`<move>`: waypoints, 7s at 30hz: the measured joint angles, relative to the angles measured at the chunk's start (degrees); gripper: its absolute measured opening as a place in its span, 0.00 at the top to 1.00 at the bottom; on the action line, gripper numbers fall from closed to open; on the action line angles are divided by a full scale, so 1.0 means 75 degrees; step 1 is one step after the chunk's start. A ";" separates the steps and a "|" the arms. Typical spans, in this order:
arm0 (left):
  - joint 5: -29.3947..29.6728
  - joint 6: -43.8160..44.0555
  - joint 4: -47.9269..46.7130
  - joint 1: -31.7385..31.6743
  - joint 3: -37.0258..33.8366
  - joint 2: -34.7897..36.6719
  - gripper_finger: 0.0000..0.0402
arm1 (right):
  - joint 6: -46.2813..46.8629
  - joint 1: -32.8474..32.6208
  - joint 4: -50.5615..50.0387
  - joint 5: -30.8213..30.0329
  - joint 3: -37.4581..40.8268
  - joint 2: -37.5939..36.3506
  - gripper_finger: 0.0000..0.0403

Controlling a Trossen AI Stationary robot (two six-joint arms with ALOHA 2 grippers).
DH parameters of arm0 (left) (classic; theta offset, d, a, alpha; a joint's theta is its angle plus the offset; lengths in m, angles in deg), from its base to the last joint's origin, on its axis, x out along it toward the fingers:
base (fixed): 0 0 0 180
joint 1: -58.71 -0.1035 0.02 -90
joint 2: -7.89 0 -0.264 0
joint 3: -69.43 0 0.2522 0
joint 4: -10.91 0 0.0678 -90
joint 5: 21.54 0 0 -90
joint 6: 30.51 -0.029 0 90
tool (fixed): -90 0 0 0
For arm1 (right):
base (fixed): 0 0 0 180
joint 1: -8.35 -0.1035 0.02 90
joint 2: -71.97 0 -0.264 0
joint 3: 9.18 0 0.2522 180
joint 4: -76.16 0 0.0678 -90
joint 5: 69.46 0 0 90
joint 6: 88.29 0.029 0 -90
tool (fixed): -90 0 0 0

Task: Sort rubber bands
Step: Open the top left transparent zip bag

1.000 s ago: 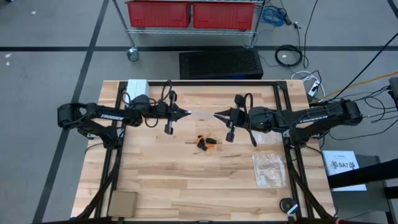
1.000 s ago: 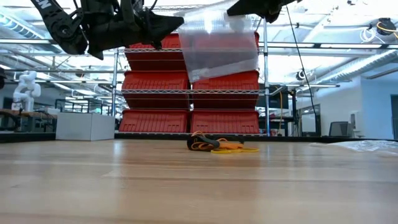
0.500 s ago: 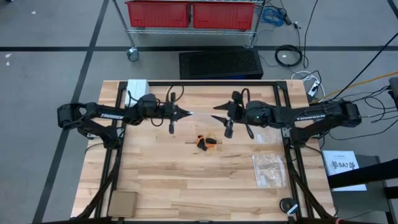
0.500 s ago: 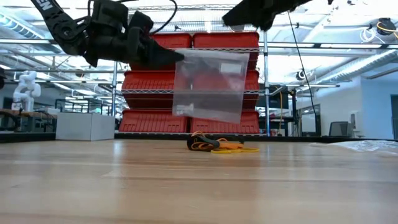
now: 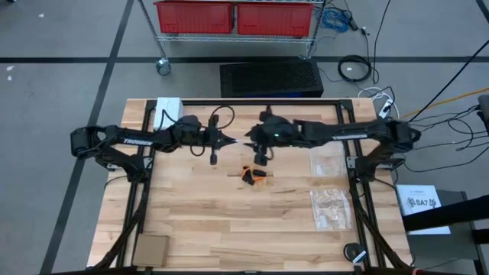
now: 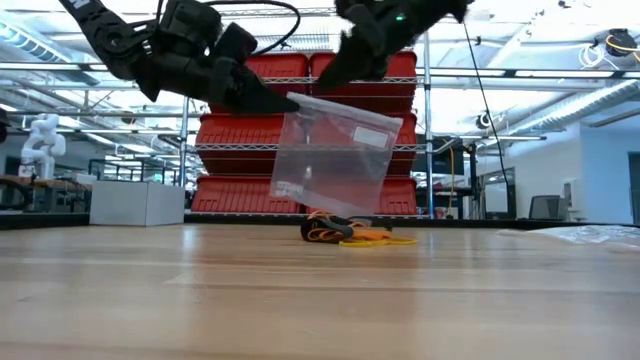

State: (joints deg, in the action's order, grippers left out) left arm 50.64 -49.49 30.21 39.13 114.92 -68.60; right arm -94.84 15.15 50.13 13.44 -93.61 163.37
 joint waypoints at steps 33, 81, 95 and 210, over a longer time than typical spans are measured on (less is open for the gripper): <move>0.0239 -0.0113 -0.0333 0.0000 0.0070 0.0000 1.00 | -0.0615 0.0029 -0.1352 -0.0116 -0.1533 0.1247 0.96; 0.0271 -0.0105 -0.0306 0.0000 0.0070 0.0000 1.00 | 0.1058 -0.0274 -0.5581 -0.0921 -0.1525 0.0637 0.98; 0.0299 -0.0105 -0.0307 0.0000 0.0070 0.0000 1.00 | 0.1411 -0.0274 -0.5914 -0.0912 -0.1525 0.0638 0.91; 0.0389 0.0295 -0.0472 0.0160 0.0064 -0.0003 1.00 | -0.0041 0.0286 -0.3190 -0.0236 -0.1807 0.1555 0.98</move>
State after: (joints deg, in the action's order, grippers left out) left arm 53.56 -47.28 26.66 40.33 115.40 -68.62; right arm -95.14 17.30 26.21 11.67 -107.16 175.03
